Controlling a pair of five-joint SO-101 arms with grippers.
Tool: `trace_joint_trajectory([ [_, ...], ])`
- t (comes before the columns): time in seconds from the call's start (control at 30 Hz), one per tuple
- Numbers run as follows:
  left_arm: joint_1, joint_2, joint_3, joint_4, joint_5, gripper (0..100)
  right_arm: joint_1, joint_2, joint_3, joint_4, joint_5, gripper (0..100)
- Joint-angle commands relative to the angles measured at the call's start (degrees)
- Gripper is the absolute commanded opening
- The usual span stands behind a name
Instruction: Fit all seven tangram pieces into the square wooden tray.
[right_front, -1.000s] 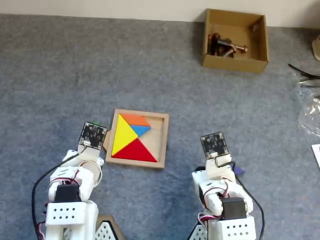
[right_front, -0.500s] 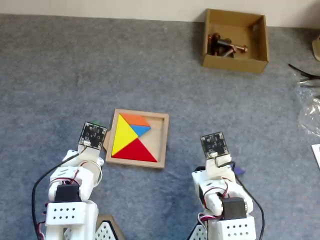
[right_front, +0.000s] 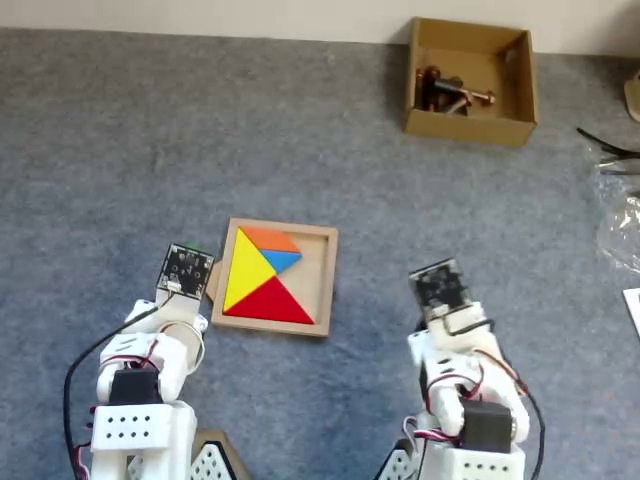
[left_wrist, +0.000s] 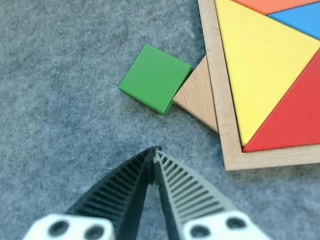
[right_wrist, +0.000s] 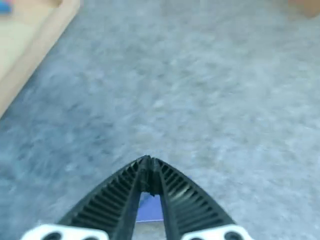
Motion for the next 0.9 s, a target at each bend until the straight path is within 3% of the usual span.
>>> trace_joint_trajectory([
  [0.0,0.66,-0.84,1.27,0.18,-0.44,1,2.77,0.13,-5.93,2.42,0.88,1.0],
  [0.3,0.66,-0.84,1.27,0.18,-0.44,1,3.82,3.03,-12.88,7.69,0.88,1.0],
  [0.87,0.66,-0.84,1.27,0.18,-0.44,1,6.81,59.30,-35.12,5.14,-0.09,1.0],
])
